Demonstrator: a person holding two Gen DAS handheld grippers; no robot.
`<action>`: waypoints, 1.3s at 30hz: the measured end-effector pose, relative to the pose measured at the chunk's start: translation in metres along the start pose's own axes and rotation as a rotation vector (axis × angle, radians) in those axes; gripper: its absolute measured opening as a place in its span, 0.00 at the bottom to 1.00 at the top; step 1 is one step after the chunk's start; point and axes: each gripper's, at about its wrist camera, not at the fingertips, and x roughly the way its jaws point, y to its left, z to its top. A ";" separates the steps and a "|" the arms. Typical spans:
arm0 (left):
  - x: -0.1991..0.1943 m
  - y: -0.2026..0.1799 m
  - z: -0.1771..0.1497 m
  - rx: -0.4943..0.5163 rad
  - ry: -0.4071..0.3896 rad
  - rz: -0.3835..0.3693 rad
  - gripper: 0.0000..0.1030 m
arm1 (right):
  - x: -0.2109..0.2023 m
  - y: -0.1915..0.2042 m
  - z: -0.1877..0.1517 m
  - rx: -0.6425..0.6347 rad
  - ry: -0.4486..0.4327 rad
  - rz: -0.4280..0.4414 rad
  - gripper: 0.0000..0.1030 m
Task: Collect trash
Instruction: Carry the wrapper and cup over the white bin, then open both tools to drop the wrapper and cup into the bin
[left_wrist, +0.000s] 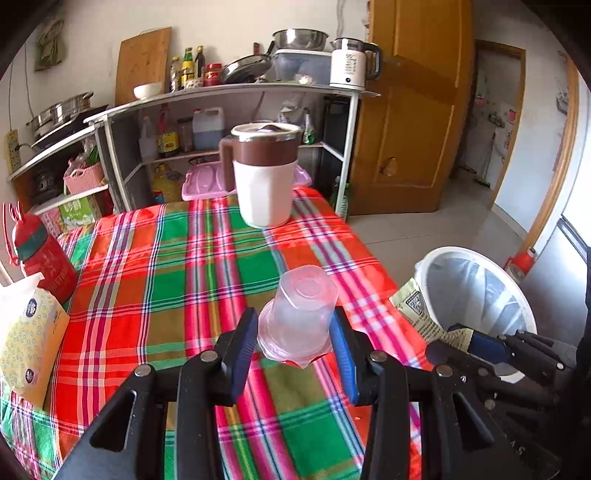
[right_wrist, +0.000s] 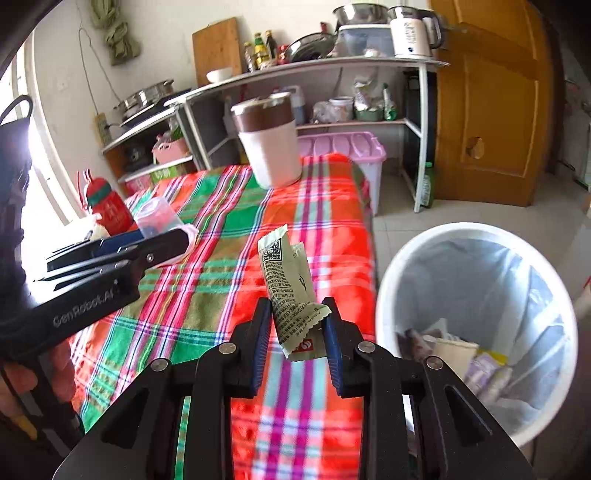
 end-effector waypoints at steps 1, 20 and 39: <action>-0.002 -0.005 0.000 0.006 -0.001 -0.008 0.40 | -0.006 -0.004 0.000 0.005 -0.008 -0.004 0.28; 0.011 -0.126 0.007 0.113 0.045 -0.193 0.41 | -0.062 -0.115 -0.015 0.126 -0.021 -0.194 0.28; 0.051 -0.182 -0.003 0.163 0.146 -0.236 0.41 | -0.037 -0.175 -0.031 0.192 0.087 -0.261 0.29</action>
